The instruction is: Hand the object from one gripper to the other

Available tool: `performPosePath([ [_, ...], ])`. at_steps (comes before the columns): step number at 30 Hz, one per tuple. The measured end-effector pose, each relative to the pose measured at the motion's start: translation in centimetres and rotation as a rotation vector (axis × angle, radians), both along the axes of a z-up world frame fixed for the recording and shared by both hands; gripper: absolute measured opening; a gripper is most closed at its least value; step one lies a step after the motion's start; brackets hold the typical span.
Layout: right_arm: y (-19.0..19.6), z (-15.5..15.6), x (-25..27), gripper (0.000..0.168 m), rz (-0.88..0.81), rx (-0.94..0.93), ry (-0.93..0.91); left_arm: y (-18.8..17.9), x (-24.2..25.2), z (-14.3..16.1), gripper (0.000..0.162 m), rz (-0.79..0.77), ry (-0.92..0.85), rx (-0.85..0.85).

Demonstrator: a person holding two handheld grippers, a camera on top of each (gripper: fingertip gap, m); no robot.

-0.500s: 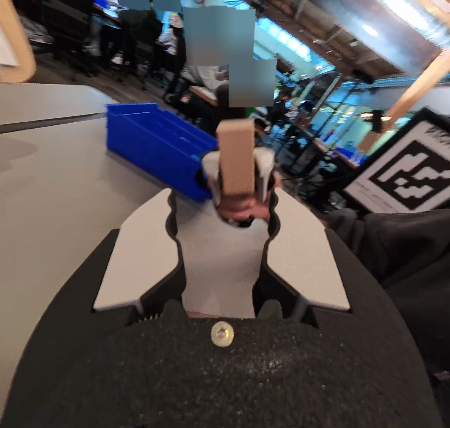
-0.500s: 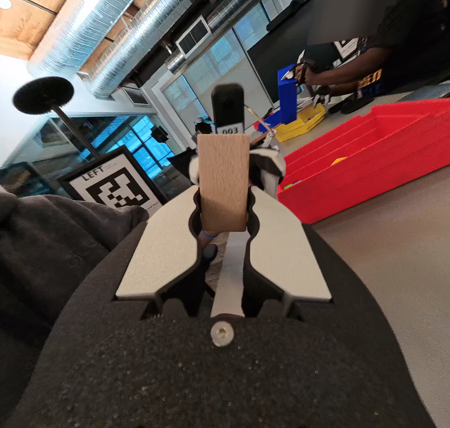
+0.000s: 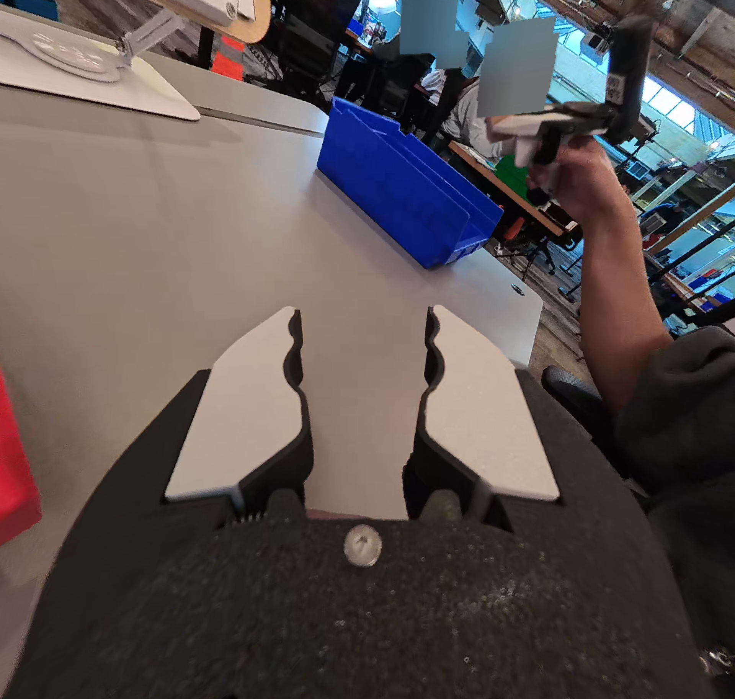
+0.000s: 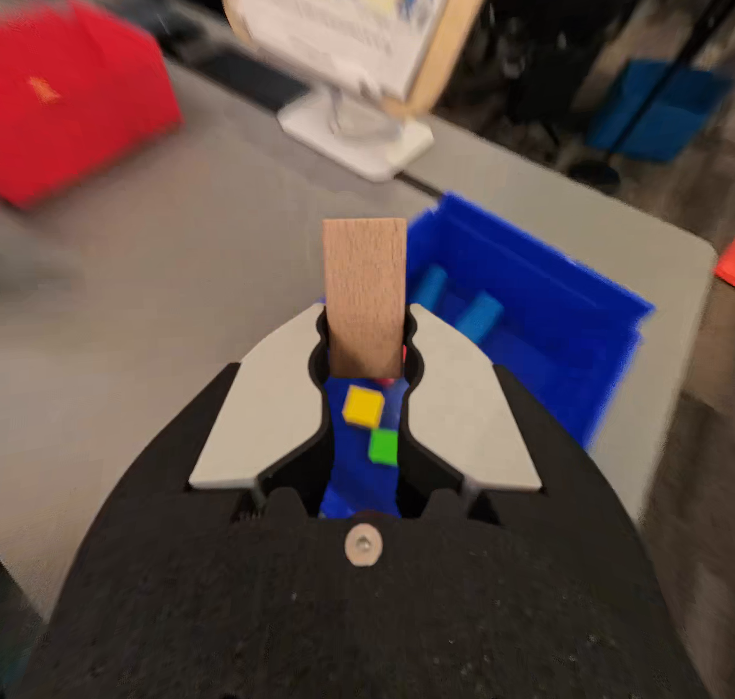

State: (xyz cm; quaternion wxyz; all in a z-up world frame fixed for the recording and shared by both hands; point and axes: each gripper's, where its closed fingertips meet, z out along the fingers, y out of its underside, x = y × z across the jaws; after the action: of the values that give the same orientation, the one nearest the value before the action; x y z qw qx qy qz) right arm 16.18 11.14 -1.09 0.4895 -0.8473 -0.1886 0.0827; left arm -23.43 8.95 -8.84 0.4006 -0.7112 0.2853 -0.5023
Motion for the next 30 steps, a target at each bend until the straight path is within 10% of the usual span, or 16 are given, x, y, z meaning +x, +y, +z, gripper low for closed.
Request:
performPosePath([
  [11,-2.5,-11.3,0.4,0.035,0.078,-0.522,-0.231,-0.4,1.0,-0.2,0.058,-0.042,0.010,-0.010],
  [18,1.3,-13.8,5.3,0.035,-0.112,-0.661,-0.285,-0.6,1.0,-0.1,0.058,-0.048,0.023,0.012],
  [30,1.9,-18.4,7.2,0.035,0.086,-0.902,-0.483,-0.4,0.5,-0.1,0.058,-0.047,0.006,-0.011],
])
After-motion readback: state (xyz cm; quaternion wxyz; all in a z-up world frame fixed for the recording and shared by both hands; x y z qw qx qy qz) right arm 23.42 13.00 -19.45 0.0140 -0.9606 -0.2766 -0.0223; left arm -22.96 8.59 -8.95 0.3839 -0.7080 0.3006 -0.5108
